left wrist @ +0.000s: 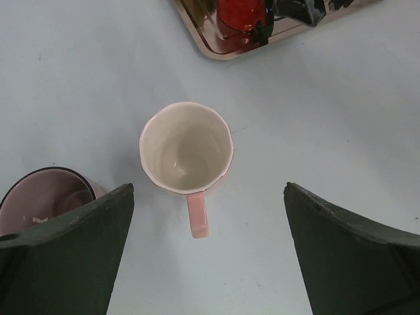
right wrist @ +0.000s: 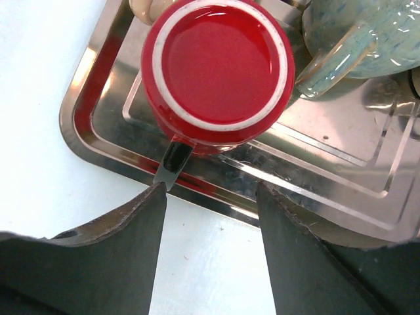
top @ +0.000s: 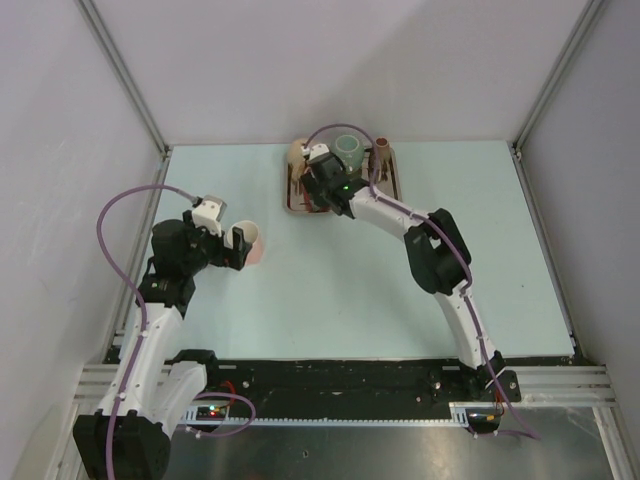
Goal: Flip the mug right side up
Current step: Turn over the cup on the tray.
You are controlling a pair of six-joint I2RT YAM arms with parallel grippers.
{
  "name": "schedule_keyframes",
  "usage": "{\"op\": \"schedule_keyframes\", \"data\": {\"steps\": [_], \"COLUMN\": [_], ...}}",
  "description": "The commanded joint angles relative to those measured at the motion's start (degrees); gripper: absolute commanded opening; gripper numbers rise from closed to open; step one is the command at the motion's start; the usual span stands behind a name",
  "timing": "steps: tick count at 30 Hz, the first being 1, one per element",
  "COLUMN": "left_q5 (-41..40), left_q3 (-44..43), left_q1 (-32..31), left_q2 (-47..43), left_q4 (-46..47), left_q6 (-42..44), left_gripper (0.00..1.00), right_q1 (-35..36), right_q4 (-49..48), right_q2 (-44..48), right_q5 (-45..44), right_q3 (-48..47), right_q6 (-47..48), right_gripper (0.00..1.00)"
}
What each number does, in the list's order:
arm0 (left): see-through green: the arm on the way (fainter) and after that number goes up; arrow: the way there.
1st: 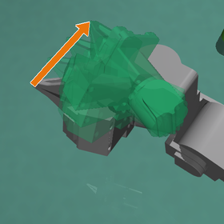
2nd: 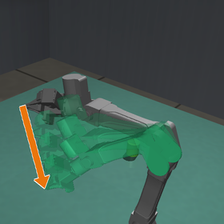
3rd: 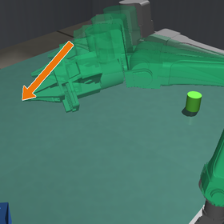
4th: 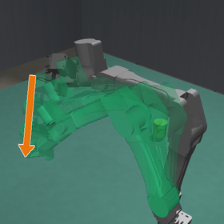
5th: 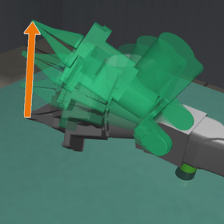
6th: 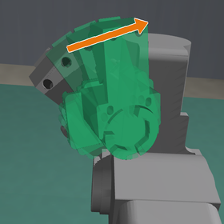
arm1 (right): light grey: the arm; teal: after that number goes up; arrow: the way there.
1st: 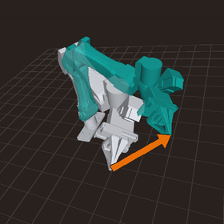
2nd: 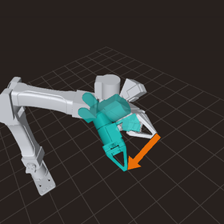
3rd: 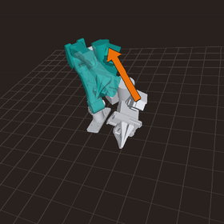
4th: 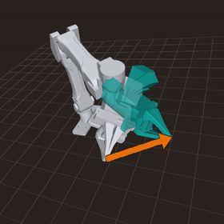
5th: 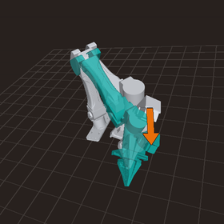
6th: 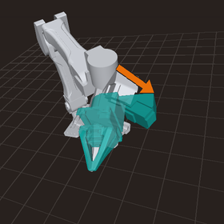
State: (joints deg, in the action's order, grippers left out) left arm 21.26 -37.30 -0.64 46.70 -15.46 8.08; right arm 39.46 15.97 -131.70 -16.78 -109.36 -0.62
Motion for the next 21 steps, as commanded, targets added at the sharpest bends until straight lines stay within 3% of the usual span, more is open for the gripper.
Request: {"op": "schedule_keyframes", "data": {"steps": [1, 13, 21], "left_q5": [1.0, 0.8, 1.1], "left_q3": [0.3, 0.5, 0.5], "left_q1": [0.5, 0.5, 0.5], "left_q2": [-1.0, -1.1, -0.8], "left_q4": [1.8, 1.9, 2.1], "left_q6": [1.0, 1.1, 1.2], "left_gripper": [1.00, 1.00, 1.00], "right_q1": [-2.1, -2.9, -1.3], "right_q4": [0.8, 4.1, 5.4], "right_q2": [3.1, 0.6, -1.9], "right_q5": [7.6, 14.2, 5.3], "right_q3": [-1.8, -7.2, -10.4], "right_q6": [-2.5, -9.4, -8.6], "right_gripper": [0.62, 0.67, 0.67]}}
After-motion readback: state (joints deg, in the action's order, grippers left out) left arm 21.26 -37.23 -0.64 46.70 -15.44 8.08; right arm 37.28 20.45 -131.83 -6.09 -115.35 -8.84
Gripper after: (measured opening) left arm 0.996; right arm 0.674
